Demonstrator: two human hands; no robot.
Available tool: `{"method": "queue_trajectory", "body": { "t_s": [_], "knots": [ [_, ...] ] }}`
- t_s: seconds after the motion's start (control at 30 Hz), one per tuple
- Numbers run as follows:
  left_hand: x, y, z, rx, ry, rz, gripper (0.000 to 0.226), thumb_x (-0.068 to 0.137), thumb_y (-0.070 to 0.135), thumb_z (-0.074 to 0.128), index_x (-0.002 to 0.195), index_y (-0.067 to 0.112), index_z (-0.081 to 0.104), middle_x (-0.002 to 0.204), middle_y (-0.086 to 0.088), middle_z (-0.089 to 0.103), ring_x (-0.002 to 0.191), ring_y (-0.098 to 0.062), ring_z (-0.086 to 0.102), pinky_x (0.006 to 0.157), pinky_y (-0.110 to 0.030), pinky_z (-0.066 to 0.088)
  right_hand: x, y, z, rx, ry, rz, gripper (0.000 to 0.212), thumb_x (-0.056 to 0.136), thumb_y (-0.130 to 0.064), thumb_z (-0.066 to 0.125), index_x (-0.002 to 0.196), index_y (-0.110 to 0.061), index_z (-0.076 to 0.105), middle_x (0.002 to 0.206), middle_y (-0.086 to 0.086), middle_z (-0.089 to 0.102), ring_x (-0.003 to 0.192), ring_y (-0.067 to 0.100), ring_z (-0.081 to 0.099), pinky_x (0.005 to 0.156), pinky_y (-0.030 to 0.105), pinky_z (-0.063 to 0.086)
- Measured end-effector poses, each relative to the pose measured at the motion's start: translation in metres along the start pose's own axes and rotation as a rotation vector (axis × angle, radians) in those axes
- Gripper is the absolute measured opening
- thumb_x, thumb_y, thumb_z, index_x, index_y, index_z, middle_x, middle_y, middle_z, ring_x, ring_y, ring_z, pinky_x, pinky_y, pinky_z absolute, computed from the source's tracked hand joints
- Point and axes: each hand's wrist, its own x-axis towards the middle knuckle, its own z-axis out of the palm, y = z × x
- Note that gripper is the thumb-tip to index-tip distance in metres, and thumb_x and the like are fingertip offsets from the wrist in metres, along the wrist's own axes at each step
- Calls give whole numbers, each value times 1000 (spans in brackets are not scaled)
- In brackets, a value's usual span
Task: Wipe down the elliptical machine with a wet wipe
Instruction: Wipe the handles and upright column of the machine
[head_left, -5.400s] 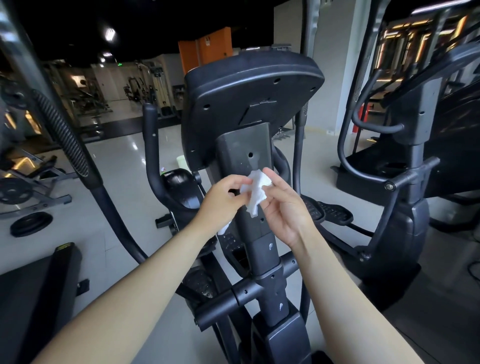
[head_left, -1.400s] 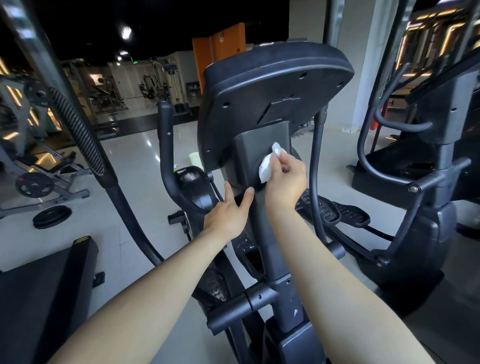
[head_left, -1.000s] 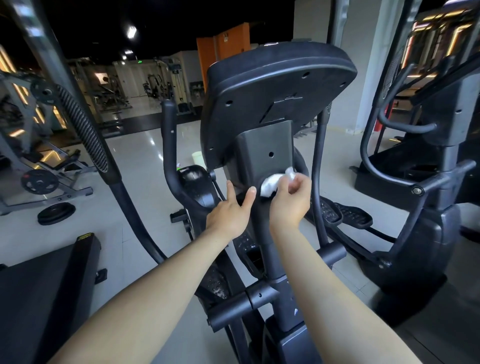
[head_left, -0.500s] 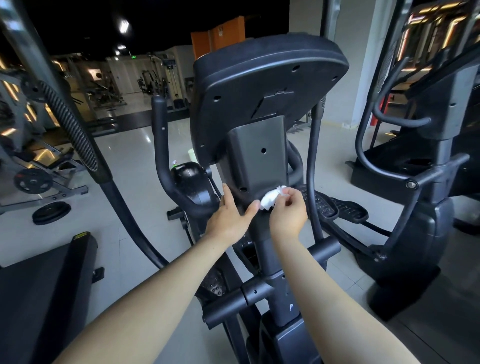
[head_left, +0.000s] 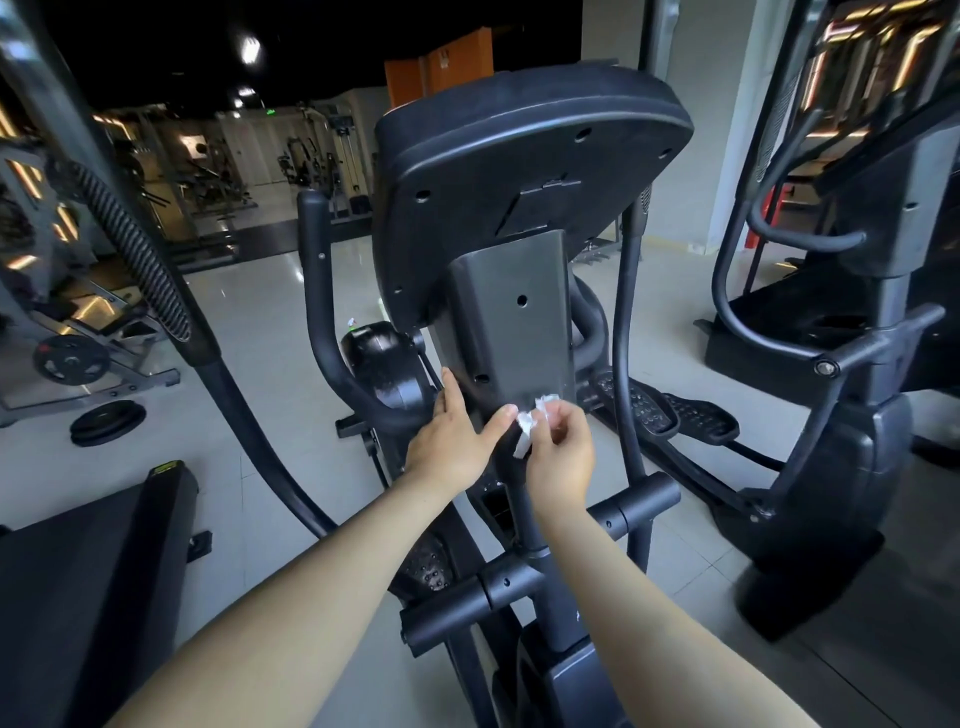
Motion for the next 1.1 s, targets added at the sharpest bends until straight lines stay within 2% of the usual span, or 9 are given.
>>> {"method": "queue_trajectory", "body": {
  "t_s": [0.1,0.27,0.33,0.4,0.5,0.67,0.87,1.0,1.1],
  "knots": [
    [-1,4,1,45,-7,-6,106,89,85,27,159,22,-20,171,-6,6,144,-36,41,109,-48,44,2,-7,-1,-4,40,45,9,97,-21,57,93,-28,58,87,10,71,94,12,65,88,28,49],
    [-4,5,2,51,5,-13,107,88,87,27,160,23,-19,171,-4,6,145,-37,39,111,-47,42,35,-57,9,22,120,-143,9,96,-19,56,100,-26,59,93,-3,64,94,18,60,85,27,48],
    [-5,4,2,45,9,-21,107,88,87,28,160,23,-19,171,-3,6,145,-37,40,110,-47,42,52,-60,13,-29,137,-154,14,93,-27,52,101,-37,58,93,-3,65,97,22,62,89,37,52],
    [-6,4,4,38,14,-28,106,88,86,28,160,24,-18,172,-1,5,145,-37,40,110,-47,42,60,-46,14,-46,172,-118,12,92,-39,49,98,-44,58,93,1,66,94,28,64,88,49,54],
    [-7,7,10,31,31,-35,101,92,82,27,161,22,-17,172,-1,1,143,-38,41,109,-48,41,51,-5,6,-14,212,45,14,99,-42,51,102,-35,63,103,11,66,94,30,66,92,52,54],
    [-8,12,18,32,56,-57,100,94,79,26,160,20,-19,172,-2,-6,136,-42,48,103,-47,43,19,19,-8,-4,197,227,29,102,-21,50,129,-15,59,124,12,62,109,27,62,94,31,46],
    [-9,10,20,23,69,-44,103,92,80,30,160,21,-19,171,-1,-7,133,-44,51,98,-47,46,33,-31,3,4,152,56,36,102,-21,54,138,-17,56,120,5,64,112,18,59,103,31,45],
    [-9,9,20,26,66,-37,103,92,81,32,160,22,-19,171,0,-8,133,-44,50,98,-47,47,34,-44,6,62,122,45,32,102,-22,58,133,-22,55,102,-3,63,97,11,60,93,26,45],
    [-9,7,20,27,55,-34,103,92,80,32,160,21,-20,171,1,-10,134,-43,49,100,-48,47,17,-17,-1,63,135,99,13,101,-20,57,114,-23,57,89,-6,59,84,10,58,84,25,45]
  ]
}}
